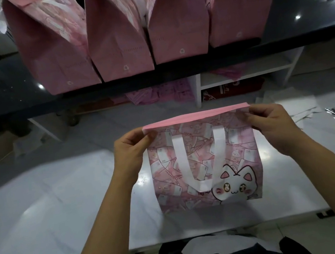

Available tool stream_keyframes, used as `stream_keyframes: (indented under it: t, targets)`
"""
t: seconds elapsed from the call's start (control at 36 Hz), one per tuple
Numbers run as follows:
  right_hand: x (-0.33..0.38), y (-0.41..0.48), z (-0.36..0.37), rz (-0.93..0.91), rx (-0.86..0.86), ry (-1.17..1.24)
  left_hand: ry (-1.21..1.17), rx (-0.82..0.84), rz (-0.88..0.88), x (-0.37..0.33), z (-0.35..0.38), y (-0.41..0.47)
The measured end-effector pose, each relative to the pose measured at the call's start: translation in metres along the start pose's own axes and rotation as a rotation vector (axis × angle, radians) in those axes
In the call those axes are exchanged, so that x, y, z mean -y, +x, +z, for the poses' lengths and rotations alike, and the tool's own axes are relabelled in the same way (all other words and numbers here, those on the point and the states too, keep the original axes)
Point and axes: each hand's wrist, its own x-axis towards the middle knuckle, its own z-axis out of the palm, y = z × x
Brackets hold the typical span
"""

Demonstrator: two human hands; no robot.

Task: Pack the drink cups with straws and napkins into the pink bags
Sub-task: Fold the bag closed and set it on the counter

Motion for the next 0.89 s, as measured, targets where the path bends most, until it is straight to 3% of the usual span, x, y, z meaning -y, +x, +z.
stream_keyframes:
  t: [0.08, 0.31, 0.67, 0.89]
  targets:
    - [0.003, 0.0, -0.006, -0.032, 0.032, -0.081, -0.006, 0.002, 0.03, 0.002, -0.001, 0.0]
    - [-0.002, 0.002, -0.001, -0.045, -0.154, -0.013, -0.044, 0.01, 0.031, 0.003, 0.003, 0.001]
    - [-0.003, -0.001, -0.007, -0.032, 0.1, -0.174, 0.176, 0.27, 0.017, -0.001, -0.012, -0.003]
    - [-0.001, -0.002, -0.009, -0.072, 0.077, -0.244, 0.305, 0.359, 0.064, -0.014, -0.016, -0.002]
